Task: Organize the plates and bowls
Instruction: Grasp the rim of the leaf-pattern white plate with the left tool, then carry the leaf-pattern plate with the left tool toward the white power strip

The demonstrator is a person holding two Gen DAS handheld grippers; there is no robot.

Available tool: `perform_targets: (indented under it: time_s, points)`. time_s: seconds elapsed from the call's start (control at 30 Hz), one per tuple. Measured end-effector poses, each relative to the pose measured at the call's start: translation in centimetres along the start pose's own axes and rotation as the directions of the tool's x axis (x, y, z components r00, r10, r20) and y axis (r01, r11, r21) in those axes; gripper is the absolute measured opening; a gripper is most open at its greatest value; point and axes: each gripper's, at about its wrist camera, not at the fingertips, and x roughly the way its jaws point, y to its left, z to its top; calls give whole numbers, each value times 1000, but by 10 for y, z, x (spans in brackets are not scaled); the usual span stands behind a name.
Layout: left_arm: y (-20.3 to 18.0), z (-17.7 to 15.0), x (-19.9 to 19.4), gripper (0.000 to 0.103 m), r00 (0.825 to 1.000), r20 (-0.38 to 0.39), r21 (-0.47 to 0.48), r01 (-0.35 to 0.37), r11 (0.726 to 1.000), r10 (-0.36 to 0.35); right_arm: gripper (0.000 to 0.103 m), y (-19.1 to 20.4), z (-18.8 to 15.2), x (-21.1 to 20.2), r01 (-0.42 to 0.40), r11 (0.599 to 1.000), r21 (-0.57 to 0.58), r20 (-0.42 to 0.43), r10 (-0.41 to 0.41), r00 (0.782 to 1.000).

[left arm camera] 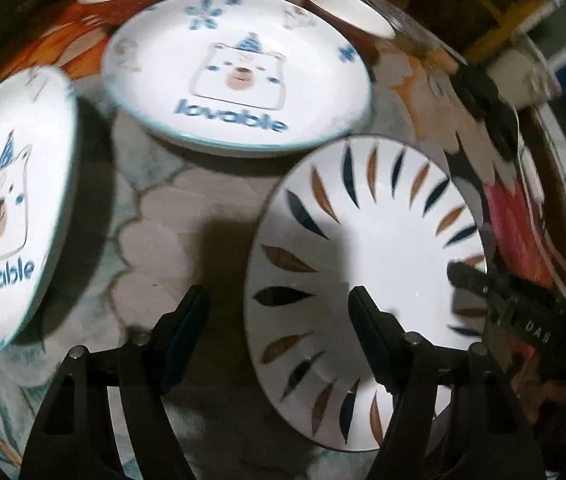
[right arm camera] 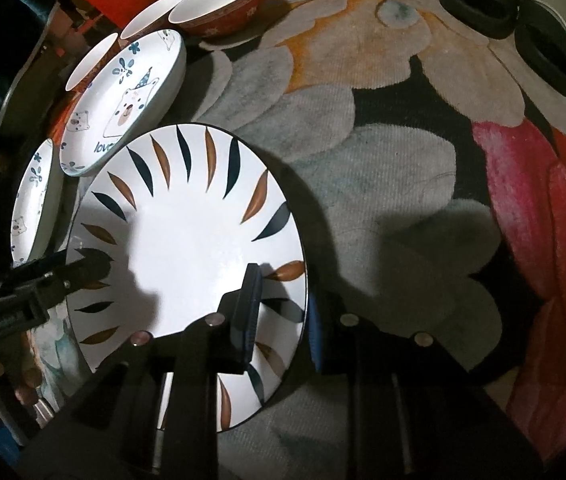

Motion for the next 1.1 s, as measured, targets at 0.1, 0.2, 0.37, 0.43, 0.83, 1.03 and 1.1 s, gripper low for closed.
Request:
perform_targets:
  time_s: [0.1, 0.2, 0.37, 0.43, 0.83, 1.03, 1.1]
  points:
    - [-16, -1, 3, 54, 1000, -21, 75, -20, 997, 21, 22, 2, 1, 0, 22, 1000, -7, 3, -22, 1000]
    - [-9, 0, 1, 33, 999, -4, 55, -51, 997, 51, 22, 3, 1, 0, 26, 1000, -5, 2, -26, 1000]
    - [0, 4, -1, 26, 1000, -23, 46, -16, 999, 17, 20, 2, 0, -1, 26, 1000, 0, 7, -26, 1000]
    - [0, 3, -1, 26, 1000, -19, 52, -15, 999, 16, 19, 1, 0, -2, 25, 1000, 8, 9, -25, 1000]
    - [-33, 3, -13, 25, 999, -28, 87, 29, 996, -26, 15, -24, -1, -32, 7, 996, 89, 60, -12, 998]
    - [-76, 12, -11, 25, 998, -30, 150, 57, 987, -53, 15, -57, -6, -57, 22, 991, 135, 85, -34, 996]
    - [-94, 16, -7, 25, 997, -37, 175, 69, 982, -63, 15, -72, -8, -64, 30, 986, 164, 91, -45, 995]
